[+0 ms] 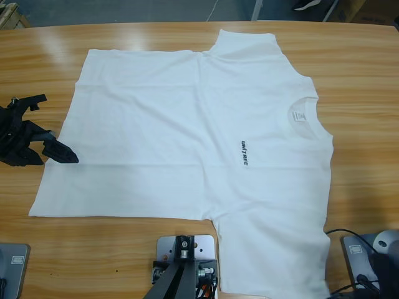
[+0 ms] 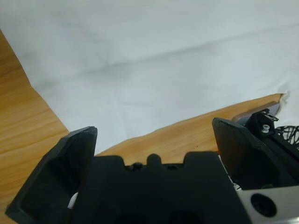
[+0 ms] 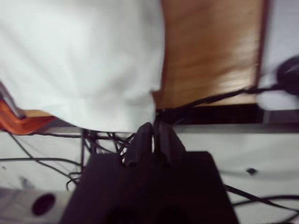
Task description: Fold clothes
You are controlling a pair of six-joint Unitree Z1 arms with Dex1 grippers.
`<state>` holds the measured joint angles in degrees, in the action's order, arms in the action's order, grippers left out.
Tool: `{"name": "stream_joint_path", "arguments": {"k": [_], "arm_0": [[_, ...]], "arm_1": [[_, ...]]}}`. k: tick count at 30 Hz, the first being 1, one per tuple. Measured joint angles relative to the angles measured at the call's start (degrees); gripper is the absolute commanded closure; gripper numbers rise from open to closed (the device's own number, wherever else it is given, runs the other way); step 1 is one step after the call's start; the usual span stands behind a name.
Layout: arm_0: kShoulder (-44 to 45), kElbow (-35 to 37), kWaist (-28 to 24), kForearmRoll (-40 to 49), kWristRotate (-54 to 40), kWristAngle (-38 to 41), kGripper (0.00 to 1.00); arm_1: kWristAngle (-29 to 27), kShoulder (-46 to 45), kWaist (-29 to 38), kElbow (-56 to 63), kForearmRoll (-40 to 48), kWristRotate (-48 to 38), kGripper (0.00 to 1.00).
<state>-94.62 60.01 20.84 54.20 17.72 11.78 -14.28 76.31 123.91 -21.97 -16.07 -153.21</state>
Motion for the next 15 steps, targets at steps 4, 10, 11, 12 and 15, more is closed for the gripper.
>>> {"name": "stream_joint_path", "arguments": {"k": [4, 10, 11, 12, 15], "arm_0": [[0.0, 0.0, 0.06, 0.0, 0.0, 0.0, 0.029], [-0.02, 0.0, 0.14, 0.0, 0.54, -0.02, 0.0], [-0.02, 0.0, 0.14, 0.0, 0.63, -0.05, 0.0], [-0.02, -0.01, 0.14, 0.0, 0.73, -0.06, 0.0], [-0.02, -0.09, 0.15, -0.06, 1.48, -0.1, 0.042]], "arm_1": [[-2.59, -8.74, 0.04, -3.67, -12.76, 1.43, 1.0], [-8.15, -13.85, 0.04, -3.89, -16.52, 4.96, 1.0], [-9.51, -14.06, 0.05, -3.89, -16.52, 5.87, 1.0], [-11.24, -14.28, 0.05, -3.89, -16.52, 6.93, 1.0], [-15.76, -15.0, 0.05, -3.9, -16.47, 10.87, 1.0]]}}
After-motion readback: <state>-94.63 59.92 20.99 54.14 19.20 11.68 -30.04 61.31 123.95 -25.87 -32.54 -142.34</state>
